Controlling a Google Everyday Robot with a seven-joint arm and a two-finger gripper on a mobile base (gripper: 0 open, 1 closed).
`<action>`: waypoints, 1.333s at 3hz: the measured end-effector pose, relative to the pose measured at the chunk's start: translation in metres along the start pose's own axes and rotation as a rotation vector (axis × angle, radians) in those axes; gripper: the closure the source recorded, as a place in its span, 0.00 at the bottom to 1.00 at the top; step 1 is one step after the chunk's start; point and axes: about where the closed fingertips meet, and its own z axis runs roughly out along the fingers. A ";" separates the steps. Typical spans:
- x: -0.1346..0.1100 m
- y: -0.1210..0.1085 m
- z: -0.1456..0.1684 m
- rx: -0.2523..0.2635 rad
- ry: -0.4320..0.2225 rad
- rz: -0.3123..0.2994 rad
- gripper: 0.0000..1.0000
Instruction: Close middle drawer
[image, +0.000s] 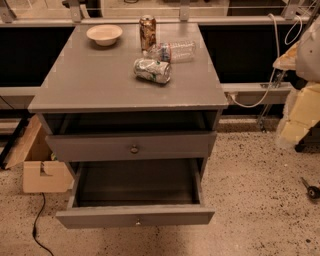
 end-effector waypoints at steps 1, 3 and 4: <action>0.000 0.001 0.003 -0.005 -0.006 0.004 0.00; 0.006 0.039 0.100 -0.165 -0.194 0.141 0.00; -0.005 0.073 0.165 -0.262 -0.317 0.235 0.00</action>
Offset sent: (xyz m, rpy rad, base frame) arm -0.0023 0.0153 -0.1196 0.2870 0.1583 -0.0452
